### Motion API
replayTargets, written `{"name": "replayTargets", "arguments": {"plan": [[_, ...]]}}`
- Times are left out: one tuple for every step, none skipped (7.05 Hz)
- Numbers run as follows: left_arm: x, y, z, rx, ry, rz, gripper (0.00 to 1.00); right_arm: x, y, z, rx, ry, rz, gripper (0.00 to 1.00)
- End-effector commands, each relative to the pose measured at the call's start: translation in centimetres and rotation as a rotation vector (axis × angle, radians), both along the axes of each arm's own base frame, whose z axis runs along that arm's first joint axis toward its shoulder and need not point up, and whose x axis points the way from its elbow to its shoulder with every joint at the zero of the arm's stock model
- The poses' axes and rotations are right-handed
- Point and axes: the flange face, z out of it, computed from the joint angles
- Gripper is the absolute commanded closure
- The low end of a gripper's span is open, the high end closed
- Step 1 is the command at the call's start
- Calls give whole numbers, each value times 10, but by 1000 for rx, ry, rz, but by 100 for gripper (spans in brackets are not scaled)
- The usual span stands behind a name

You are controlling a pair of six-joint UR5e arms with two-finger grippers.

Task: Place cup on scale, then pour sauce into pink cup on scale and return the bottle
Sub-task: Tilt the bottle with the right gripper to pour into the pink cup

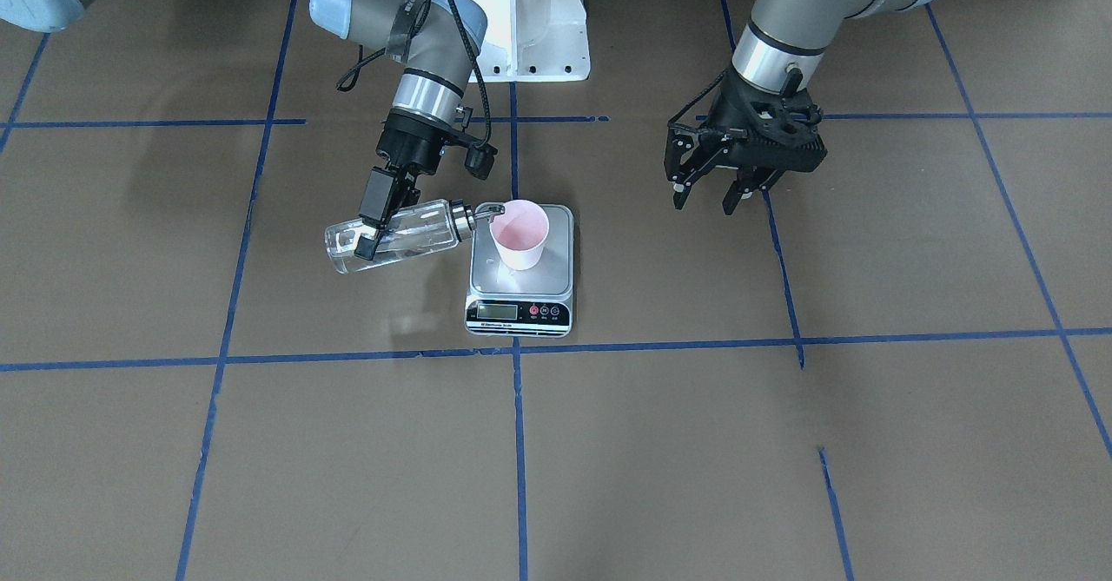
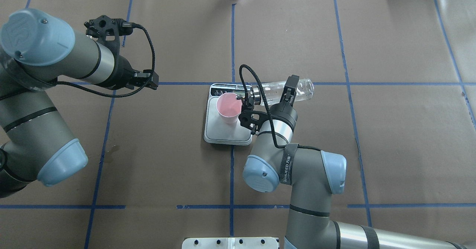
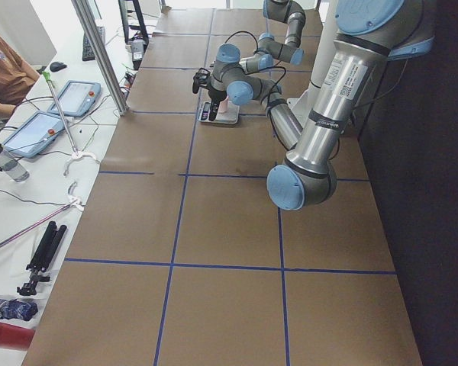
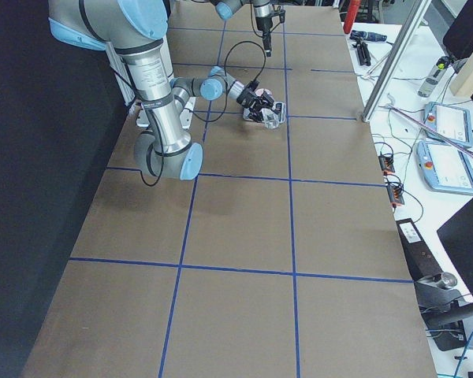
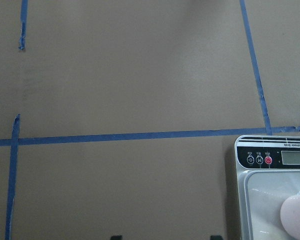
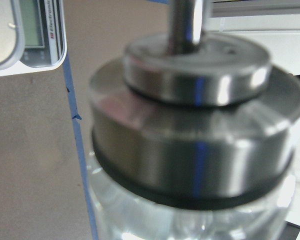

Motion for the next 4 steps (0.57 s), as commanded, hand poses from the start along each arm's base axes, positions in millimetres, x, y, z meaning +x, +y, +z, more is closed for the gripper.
{"name": "replayTargets", "arguments": {"plan": [[0, 0, 0, 0, 1, -1, 33, -1, -4, -2, 8, 48, -18, 100], [0, 0, 0, 1, 1, 0, 33, -4, -7, -2, 35, 108, -29, 100], [0, 0, 0, 3, 0, 0, 33, -4, -10, -2, 44, 132, -30, 100], [0, 0, 1, 3, -4, 0, 33, -3, -11, -4, 66, 182, -43, 100]]}}
